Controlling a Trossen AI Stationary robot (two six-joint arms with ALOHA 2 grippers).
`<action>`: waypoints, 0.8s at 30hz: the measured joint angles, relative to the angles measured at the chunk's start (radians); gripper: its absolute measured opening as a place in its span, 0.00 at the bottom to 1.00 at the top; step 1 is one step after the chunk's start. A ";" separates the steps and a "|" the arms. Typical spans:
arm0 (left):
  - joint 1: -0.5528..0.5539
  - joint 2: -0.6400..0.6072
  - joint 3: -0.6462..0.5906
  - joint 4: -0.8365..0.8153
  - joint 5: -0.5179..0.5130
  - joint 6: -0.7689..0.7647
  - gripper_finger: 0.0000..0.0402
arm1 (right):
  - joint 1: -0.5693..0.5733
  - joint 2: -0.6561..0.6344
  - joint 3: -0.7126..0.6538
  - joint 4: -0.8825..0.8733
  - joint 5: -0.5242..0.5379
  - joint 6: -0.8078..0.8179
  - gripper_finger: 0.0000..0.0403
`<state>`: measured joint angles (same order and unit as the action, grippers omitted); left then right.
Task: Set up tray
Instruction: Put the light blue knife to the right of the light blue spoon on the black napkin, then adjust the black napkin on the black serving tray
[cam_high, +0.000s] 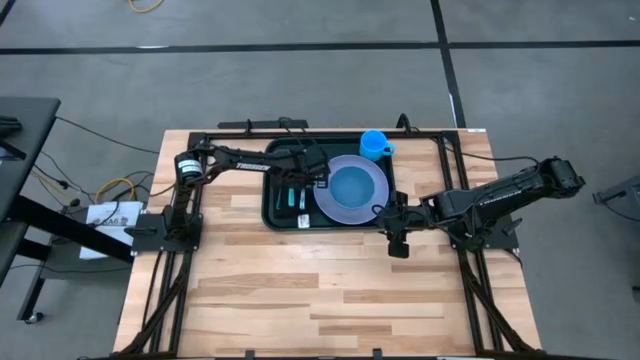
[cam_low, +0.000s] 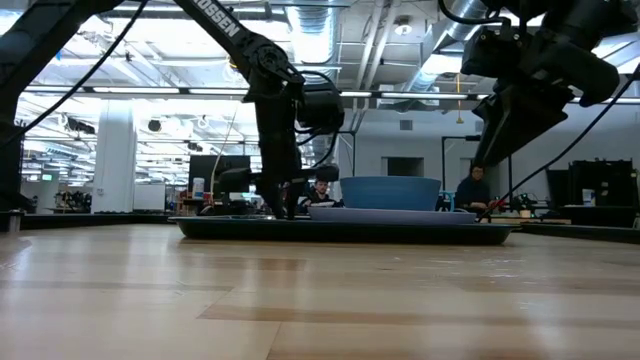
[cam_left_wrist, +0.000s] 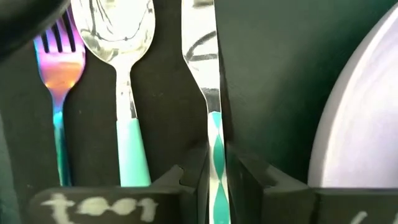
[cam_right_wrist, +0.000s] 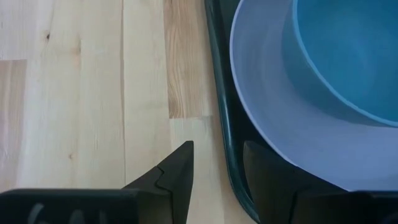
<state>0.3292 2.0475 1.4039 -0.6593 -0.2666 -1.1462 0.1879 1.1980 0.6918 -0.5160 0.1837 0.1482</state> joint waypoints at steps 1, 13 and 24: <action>-0.002 0.000 -0.001 -0.001 -0.013 0.005 0.12 | 0.000 0.000 0.000 -0.001 0.000 0.000 0.33; -0.004 0.000 -0.001 -0.005 -0.010 0.026 0.27 | 0.000 0.000 0.000 0.000 0.000 0.000 0.33; -0.008 0.000 -0.001 -0.004 0.056 0.029 0.35 | 0.000 0.000 0.000 0.000 0.000 0.000 0.33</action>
<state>0.3214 2.0475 1.4027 -0.6636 -0.2106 -1.1172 0.1879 1.1980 0.6918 -0.5163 0.1837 0.1478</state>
